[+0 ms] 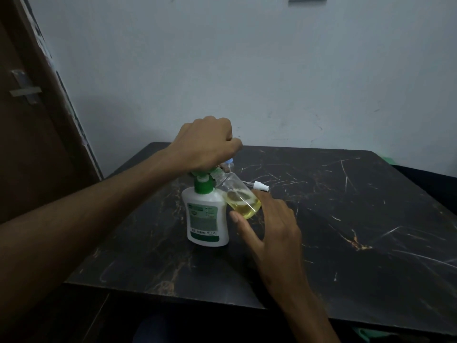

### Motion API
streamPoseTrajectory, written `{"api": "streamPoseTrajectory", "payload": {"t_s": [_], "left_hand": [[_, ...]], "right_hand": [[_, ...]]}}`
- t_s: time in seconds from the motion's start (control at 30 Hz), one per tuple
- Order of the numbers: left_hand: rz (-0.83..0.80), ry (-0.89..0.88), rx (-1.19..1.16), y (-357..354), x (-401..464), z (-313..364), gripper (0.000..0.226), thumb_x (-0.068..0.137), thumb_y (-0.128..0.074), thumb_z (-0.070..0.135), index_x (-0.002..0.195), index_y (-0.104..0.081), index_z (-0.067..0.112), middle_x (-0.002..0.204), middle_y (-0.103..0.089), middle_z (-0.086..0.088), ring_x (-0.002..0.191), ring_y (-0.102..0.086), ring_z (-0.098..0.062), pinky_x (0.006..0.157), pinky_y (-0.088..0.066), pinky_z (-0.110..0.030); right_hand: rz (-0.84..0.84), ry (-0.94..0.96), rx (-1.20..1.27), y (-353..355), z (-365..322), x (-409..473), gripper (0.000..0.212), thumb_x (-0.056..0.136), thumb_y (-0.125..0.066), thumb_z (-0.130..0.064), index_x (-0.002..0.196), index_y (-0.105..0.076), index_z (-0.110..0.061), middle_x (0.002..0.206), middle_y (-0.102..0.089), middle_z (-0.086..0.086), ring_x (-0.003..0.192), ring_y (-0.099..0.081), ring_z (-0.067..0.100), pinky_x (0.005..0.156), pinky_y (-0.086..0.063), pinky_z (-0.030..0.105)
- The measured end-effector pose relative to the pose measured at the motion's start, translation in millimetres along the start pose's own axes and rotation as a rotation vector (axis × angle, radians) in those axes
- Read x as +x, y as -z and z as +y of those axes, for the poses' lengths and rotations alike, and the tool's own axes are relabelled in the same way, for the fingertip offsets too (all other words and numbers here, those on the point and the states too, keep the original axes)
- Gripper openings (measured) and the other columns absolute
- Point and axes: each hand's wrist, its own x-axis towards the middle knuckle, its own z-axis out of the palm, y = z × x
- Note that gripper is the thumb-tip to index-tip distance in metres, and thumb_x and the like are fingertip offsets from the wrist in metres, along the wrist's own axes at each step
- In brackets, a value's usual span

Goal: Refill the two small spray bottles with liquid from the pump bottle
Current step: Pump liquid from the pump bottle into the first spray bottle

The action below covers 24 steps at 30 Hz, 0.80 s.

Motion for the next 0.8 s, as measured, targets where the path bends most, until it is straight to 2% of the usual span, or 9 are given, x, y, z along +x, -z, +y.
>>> {"api": "streamPoseTrajectory", "payload": {"t_s": [0.13,0.37,0.53,0.73,0.8], "left_hand": [[-0.024,-0.032,-0.043,0.7,2.0,-1.3,0.046,0.095,-0.053,0.036,0.060,-0.028,0.020,0.055,-0.034,0.003,0.054,-0.030,-0.019,0.055,-0.025,-0.034],[-0.091,-0.069,-0.092,0.1,-0.2,-0.5,0.037,0.082,-0.044,0.042,0.059,-0.024,0.020,0.053,-0.029,0.002,0.054,-0.028,-0.021,0.055,-0.027,-0.036],[-0.081,-0.075,-0.091,1.4,4.4,-1.3,0.038,0.082,-0.045,0.042,0.058,-0.026,0.019,0.054,-0.031,0.001,0.054,-0.029,-0.021,0.055,-0.028,-0.036],[-0.088,-0.071,-0.101,-1.3,0.9,-0.6,0.038,0.081,-0.045,0.041,0.058,-0.024,0.020,0.052,-0.030,0.004,0.053,-0.028,-0.021,0.056,-0.025,-0.034],[-0.063,-0.071,-0.103,1.7,2.4,-0.6,0.042,0.086,-0.050,0.037,0.058,-0.025,0.019,0.044,-0.030,0.004,0.052,-0.027,-0.019,0.055,-0.025,-0.033]], "right_hand": [[-0.008,-0.008,0.008,0.9,-0.6,0.3,0.044,0.098,-0.058,-0.053,0.132,-0.059,-0.025,0.110,-0.062,-0.012,0.100,-0.052,0.003,0.083,-0.051,0.037],[-0.027,-0.014,-0.003,1.2,0.1,-0.2,0.045,0.098,-0.057,-0.055,0.132,-0.058,-0.026,0.110,-0.062,-0.012,0.099,-0.051,0.003,0.083,-0.050,0.034],[-0.048,-0.032,-0.011,0.1,2.1,-0.6,0.049,0.098,-0.054,-0.059,0.136,-0.056,-0.027,0.113,-0.062,-0.011,0.101,-0.053,0.004,0.086,-0.047,0.028],[-0.040,-0.014,-0.009,0.4,0.8,-0.1,0.045,0.098,-0.056,-0.056,0.134,-0.056,-0.028,0.110,-0.056,-0.018,0.097,-0.052,0.005,0.084,-0.049,0.032],[-0.039,-0.009,-0.003,1.0,0.4,0.0,0.045,0.098,-0.056,-0.056,0.134,-0.056,-0.028,0.110,-0.056,-0.018,0.097,-0.053,0.005,0.084,-0.048,0.031]]}}
